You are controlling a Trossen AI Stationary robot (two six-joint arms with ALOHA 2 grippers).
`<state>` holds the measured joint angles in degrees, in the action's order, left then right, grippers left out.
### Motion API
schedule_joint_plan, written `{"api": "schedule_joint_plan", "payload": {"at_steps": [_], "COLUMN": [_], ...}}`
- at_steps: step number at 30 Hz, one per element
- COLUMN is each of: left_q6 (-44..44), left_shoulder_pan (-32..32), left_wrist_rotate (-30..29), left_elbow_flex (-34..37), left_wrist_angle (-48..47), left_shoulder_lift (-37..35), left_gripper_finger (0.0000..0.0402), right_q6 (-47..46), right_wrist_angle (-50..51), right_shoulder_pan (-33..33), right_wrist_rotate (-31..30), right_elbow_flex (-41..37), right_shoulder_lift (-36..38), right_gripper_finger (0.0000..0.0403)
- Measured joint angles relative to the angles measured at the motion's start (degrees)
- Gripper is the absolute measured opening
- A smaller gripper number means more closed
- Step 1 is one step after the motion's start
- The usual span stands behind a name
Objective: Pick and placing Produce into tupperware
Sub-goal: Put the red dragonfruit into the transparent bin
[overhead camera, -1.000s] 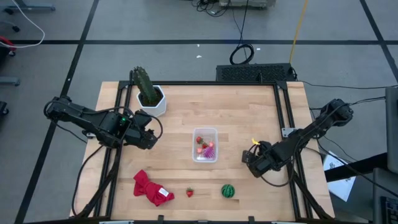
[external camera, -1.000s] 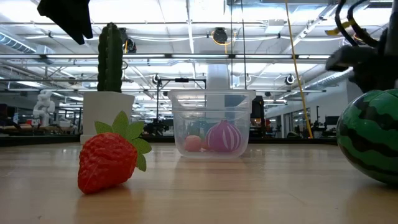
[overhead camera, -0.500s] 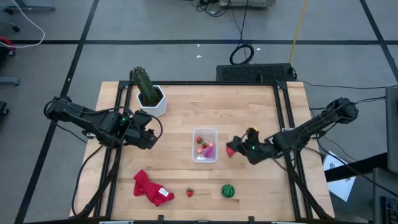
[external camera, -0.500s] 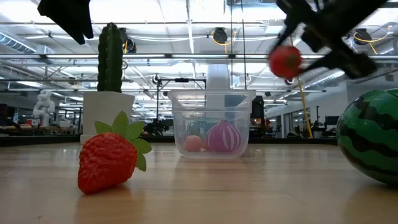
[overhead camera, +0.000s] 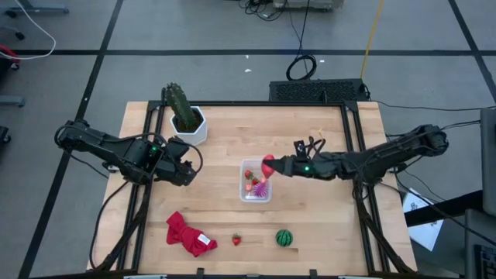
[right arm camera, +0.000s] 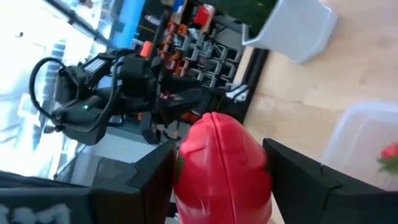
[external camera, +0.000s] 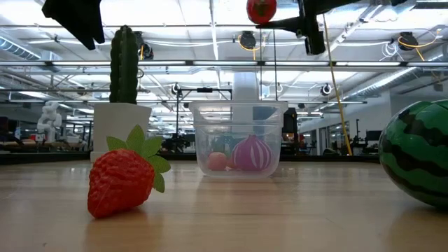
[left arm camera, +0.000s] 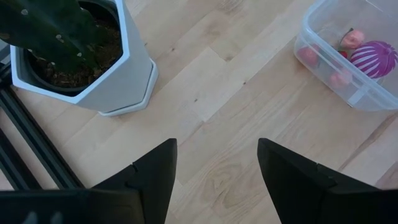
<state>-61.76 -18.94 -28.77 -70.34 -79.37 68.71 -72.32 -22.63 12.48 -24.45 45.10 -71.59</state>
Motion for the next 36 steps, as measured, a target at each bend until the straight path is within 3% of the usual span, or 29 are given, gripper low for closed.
{"api": "schedule_joint_plan", "payload": {"at_steps": [9,14,25,36], "left_q6": [-0.24,-0.22,0.21,1.27], "left_shoulder_pan": [0.31,0.85,0.9,0.85], "left_wrist_rotate": [0.07,0.09,0.34,0.43], "left_elbow_flex": [0.0,0.01,0.02,0.02], "left_wrist_angle": [0.0,0.04,0.2,0.17], "left_shoulder_lift": [0.0,0.0,0.0,0.0], "left_gripper_finger": [0.023,0.023,0.023,0.023], "right_q6": [2.53,6.48,13.56,12.28], "right_wrist_angle": [-2.26,-1.46,24.0,34.79], "right_shoulder_pan": [-1.29,-2.13,-5.73,-5.94], "right_wrist_rotate": [2.27,5.55,16.28,18.89], "right_elbow_flex": [0.16,4.5,25.2,27.5], "right_shoulder_lift": [-0.96,-4.15,-14.75,-21.11], "right_gripper_finger": [0.0219,0.0219,0.0219,0.0219]}}
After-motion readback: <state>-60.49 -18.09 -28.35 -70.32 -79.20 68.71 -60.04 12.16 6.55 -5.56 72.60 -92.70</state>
